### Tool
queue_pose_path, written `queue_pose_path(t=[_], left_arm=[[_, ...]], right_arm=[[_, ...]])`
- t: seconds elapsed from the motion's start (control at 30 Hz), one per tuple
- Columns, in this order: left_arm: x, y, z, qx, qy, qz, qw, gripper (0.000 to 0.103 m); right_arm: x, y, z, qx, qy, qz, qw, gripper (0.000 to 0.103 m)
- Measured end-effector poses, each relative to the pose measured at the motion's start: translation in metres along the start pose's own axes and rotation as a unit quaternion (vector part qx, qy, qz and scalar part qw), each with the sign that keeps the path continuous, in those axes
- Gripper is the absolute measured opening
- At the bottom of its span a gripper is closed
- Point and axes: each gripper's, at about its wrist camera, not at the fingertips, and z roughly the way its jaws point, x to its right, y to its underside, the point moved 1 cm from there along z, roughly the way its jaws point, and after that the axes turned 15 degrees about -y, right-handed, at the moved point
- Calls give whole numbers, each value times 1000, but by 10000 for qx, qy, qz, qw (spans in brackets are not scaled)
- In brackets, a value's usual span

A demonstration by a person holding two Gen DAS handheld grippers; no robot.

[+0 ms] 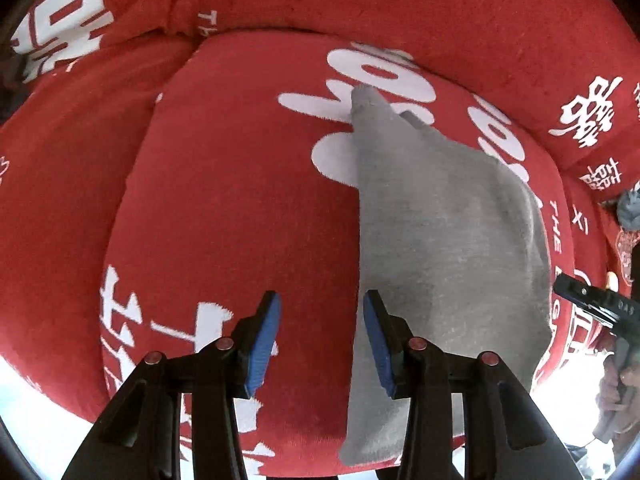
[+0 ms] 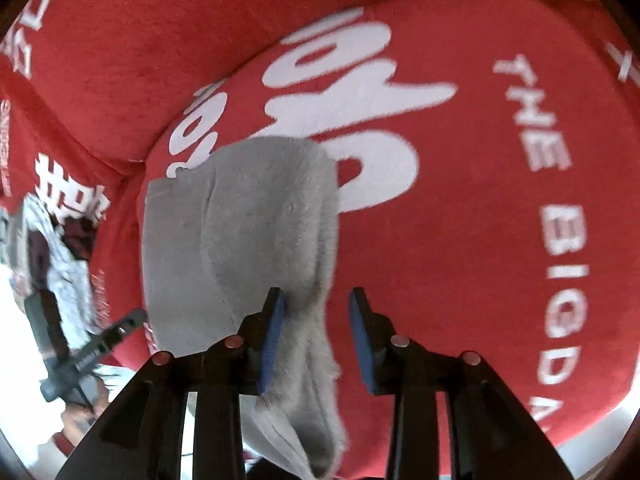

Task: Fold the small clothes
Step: 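Lay the sweatshirt flat and open both grippers, pressing it down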

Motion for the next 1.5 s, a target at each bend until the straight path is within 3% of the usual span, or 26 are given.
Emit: queue_pose_path(t=[0.07,0.17,0.23,0.33,0.43,0.5,0.57,0.7,0.87,1.13,1.5], left_arm=[[2,2,-12,137,63,86,9998,44],[19,3,-27,305,253,273,9988,44],[43,5,-32,348,481,530,9968,44],[69,13,-25,327,604,837,9941,69],[83,23,-3,125,425,1022,9938,69],[79,28,12,77,255,960,9950,69],[71,28,20,-15,334,793,9963,74],[61,27,32,-318,574,420,9970,76],[67,33,21,-235,253,569,9978,76],[61,38,14,-468,30,401,9981,76],[63,47,-49,-270,-194,719,9969,76]], right_arm=[[-7,7,-9,55,-34,-170,9998,18],[-25,20,-14,91,-181,-395,9990,10],[-33,29,-9,-5,-232,-503,9985,10],[-37,42,11,-228,-109,-626,9977,10],[-26,50,28,-339,409,-824,9952,9],[-13,51,36,-309,540,-735,9954,8],[-7,48,37,-202,447,-676,9965,7],[-11,49,38,-203,585,-928,9938,7],[-15,55,33,-142,664,-803,9945,7],[-13,62,23,-325,830,-490,9948,11],[-35,79,-9,-592,885,-356,9937,12]])
